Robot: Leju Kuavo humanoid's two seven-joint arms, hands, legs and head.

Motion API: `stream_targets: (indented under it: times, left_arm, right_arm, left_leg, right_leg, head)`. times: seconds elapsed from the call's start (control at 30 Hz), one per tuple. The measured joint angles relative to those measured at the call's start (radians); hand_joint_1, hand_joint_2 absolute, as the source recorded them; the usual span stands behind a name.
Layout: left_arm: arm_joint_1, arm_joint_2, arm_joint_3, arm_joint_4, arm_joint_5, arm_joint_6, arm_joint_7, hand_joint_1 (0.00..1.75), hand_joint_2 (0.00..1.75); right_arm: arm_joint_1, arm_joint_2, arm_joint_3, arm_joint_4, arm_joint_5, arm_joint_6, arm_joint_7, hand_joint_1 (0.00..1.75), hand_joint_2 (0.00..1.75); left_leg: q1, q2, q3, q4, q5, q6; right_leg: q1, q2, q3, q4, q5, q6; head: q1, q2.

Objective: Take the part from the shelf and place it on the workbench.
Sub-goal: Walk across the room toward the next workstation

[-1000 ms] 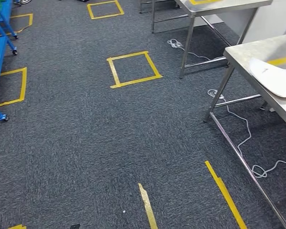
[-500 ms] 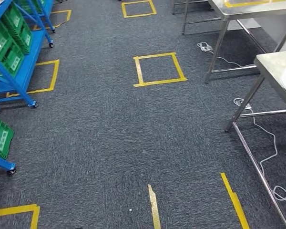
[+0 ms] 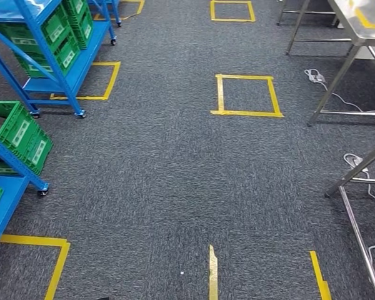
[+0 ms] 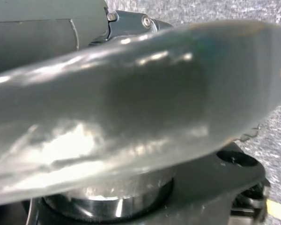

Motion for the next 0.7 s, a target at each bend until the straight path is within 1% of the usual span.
stream_targets:
  times: [0.03,0.07,0.1,0.13,0.17,0.2,0.23,0.27,0.3,0.33,0.37,0.4,0.43,0.47,0.5,0.53,0.57,0.6,0.63,0.67,0.7]
  left_arm:
    - [-0.002,0.000,0.000,0.000,-0.002,0.005,-0.009,0.00,0.00]
    - [-0.002,0.001,0.000,0.000,-0.002,0.008,-0.024,0.00,0.00]
    - [-0.002,0.003,0.000,0.000,-0.004,0.011,-0.039,0.00,0.00]
    - [-0.002,0.004,0.000,0.000,-0.007,0.014,-0.049,0.00,0.00]
    - [-0.003,0.005,0.000,0.000,-0.008,0.020,-0.050,0.00,0.00]
    - [-0.005,0.005,0.001,0.000,-0.008,0.031,-0.045,0.00,0.00]
    - [-0.007,0.005,0.003,0.000,-0.007,0.046,-0.040,0.00,0.00]
    - [-0.008,0.006,0.005,0.000,-0.006,0.060,-0.040,0.00,0.00]
    - [-0.009,0.007,0.007,0.000,-0.006,0.071,-0.049,0.00,0.00]
    - [-0.009,0.010,0.009,0.000,-0.007,0.077,-0.062,0.00,0.00]
    - [-0.008,0.014,0.011,0.000,-0.008,0.083,-0.075,0.00,0.00]
    - [-0.008,0.019,0.015,0.000,-0.007,0.088,-0.085,0.00,0.00]
    - [-0.008,0.023,0.021,0.000,-0.005,0.095,-0.089,0.00,0.00]
    - [-0.008,0.028,0.026,0.000,-0.002,0.100,-0.091,0.00,0.00]
    - [-0.010,0.031,0.030,0.000,0.000,0.104,-0.092,0.00,0.00]
    - [-0.011,0.033,0.033,0.000,0.001,0.107,-0.092,0.00,0.00]
    - [-0.011,0.035,0.035,0.000,0.002,0.108,-0.093,0.00,0.00]
    - [-0.011,0.037,0.036,0.000,0.002,0.108,-0.094,0.00,0.00]
    - [-0.009,0.037,0.038,0.000,0.003,0.108,-0.094,0.00,0.00]
    - [-0.008,0.038,0.041,0.000,0.006,0.109,-0.091,0.00,0.00]
    - [-0.006,0.038,0.046,0.000,0.009,0.111,-0.083,0.00,0.00]
  right_arm:
    - [0.002,0.000,0.000,0.000,0.005,0.001,-0.003,0.00,0.00]
    - [0.005,0.000,0.000,0.000,0.008,-0.001,-0.005,0.00,0.00]
    - [0.006,0.000,-0.001,0.000,0.004,0.000,-0.005,0.00,0.00]
    - [0.006,0.000,-0.002,0.000,-0.004,0.005,-0.004,0.00,0.00]
    - [0.007,-0.001,-0.005,0.000,-0.013,0.009,-0.004,0.00,0.00]
    - [0.007,-0.001,-0.008,0.000,-0.023,0.011,-0.003,0.00,0.00]
    - [0.007,-0.001,-0.012,0.000,-0.031,0.011,-0.003,0.00,0.00]
    - [0.007,0.000,-0.017,0.001,-0.038,0.009,-0.007,0.00,0.00]
    - [0.007,0.000,-0.022,0.001,-0.045,0.012,-0.012,0.00,0.00]
    - [0.007,0.000,-0.027,0.002,-0.051,0.023,-0.017,0.00,0.00]
    - [0.006,0.000,-0.031,0.002,-0.051,0.038,-0.021,0.00,0.00]
    - [0.006,0.000,-0.035,0.002,-0.046,0.051,-0.019,0.00,0.00]
    - [0.006,0.001,-0.036,0.002,-0.037,0.060,-0.016,0.00,0.00]
    - [0.007,0.002,-0.037,0.002,-0.025,0.063,-0.013,0.00,0.00]
    - [0.009,0.002,-0.037,0.002,-0.017,0.063,-0.014,0.00,0.00]
    - [0.011,0.003,-0.037,0.002,-0.012,0.063,-0.015,0.00,0.00]
    - [0.014,0.003,-0.037,0.002,-0.010,0.062,-0.016,0.00,0.00]
    - [0.016,0.003,-0.037,0.002,-0.008,0.062,-0.016,0.00,0.00]
    - [0.016,0.003,-0.037,0.002,-0.005,0.060,-0.015,0.00,0.00]
    - [0.016,0.003,-0.037,0.002,0.000,0.056,-0.014,0.00,0.00]
    - [0.015,0.004,-0.035,0.002,0.007,0.052,-0.013,0.00,0.00]
  left_leg:
    - [0.000,-0.013,-0.001,0.000,0.000,0.001]
    - [-0.001,-0.027,0.000,0.001,0.000,0.002]
    - [-0.001,-0.041,0.001,0.001,-0.001,0.002]
    - [-0.001,-0.056,0.002,0.002,-0.001,0.001]
    - [0.000,-0.070,0.004,0.003,-0.002,0.000]
    - [0.001,-0.084,0.005,0.005,-0.004,-0.003]
    - [0.001,-0.097,0.004,0.008,-0.006,-0.007]
    - [0.002,-0.107,0.001,0.012,-0.007,-0.011]
    - [0.003,-0.117,-0.003,0.015,-0.008,-0.016]
    - [0.004,-0.126,-0.007,0.015,-0.006,-0.021]
    - [0.006,-0.136,-0.010,0.015,-0.005,-0.026]
    - [0.008,-0.136,-0.011,0.017,-0.006,-0.031]
    - [0.008,-0.121,-0.016,0.028,-0.015,-0.035]
    - [0.007,-0.095,-0.028,0.057,-0.033,-0.040]
    - [0.006,-0.063,-0.049,0.106,-0.061,-0.044]
    - [0.006,-0.036,-0.080,0.172,-0.094,-0.049]
    - [0.008,-0.023,-0.112,0.240,-0.122,-0.052]
    - [0.009,-0.017,-0.136,0.289,-0.137,-0.053]
    - [0.010,-0.014,-0.144,0.305,-0.133,-0.053]
    - [0.010,-0.010,-0.130,0.278,-0.108,-0.051]
    - [0.009,-0.002,-0.100,0.219,-0.071,-0.047]
  right_leg:
    - [0.000,0.013,-0.038,0.071,-0.026,0.000]
    - [0.000,0.019,-0.071,0.126,-0.039,0.000]
    - [0.000,0.021,-0.091,0.149,-0.033,0.000]
    - [0.000,0.022,-0.093,0.133,-0.007,-0.001]
    - [0.000,0.028,-0.075,0.079,0.036,-0.003]
    - [-0.002,0.042,-0.047,0.010,0.074,-0.004]
    - [-0.004,0.067,-0.021,-0.053,0.100,-0.004]
    - [-0.006,0.089,-0.001,-0.096,0.113,-0.006]
    - [-0.007,0.105,0.009,-0.115,0.113,-0.008]
    - [-0.006,0.110,0.012,-0.118,0.111,-0.011]
    - [-0.005,0.100,0.015,-0.119,0.112,-0.016]
    - [-0.004,0.088,0.017,-0.121,0.113,-0.022]
    - [-0.004,0.076,0.019,-0.123,0.114,-0.028]
    - [-0.005,0.062,0.022,-0.126,0.114,-0.033]
    - [-0.005,0.047,0.024,-0.127,0.112,-0.037]
    - [-0.003,0.031,0.026,-0.127,0.109,-0.041]
    - [-0.001,0.014,0.028,-0.127,0.107,-0.043]
    - [0.000,-0.002,0.029,-0.127,0.104,-0.045]
    - [0.001,-0.017,0.032,-0.127,0.101,-0.045]
    - [0.003,-0.030,0.036,-0.127,0.098,-0.045]
    - [0.004,-0.042,0.041,-0.127,0.094,-0.045]
  head:
    - [0.001,0.000]
    - [0.001,0.000]
    - [0.001,0.000]
    - [0.001,0.000]
    - [0.001,0.000]
    - [0.001,0.000]
    - [0.002,0.000]
    - [0.002,0.000]
    - [0.002,0.000]
    - [0.002,0.000]
    - [0.002,0.000]
    - [0.003,0.000]
    - [0.001,0.000]
    - [-0.002,0.000]
    - [-0.005,0.000]
    - [-0.007,0.000]
    - [-0.008,0.000]
    - [-0.007,0.000]
    - [-0.007,0.000]
    - [-0.007,0.000]
    - [-0.007,0.000]
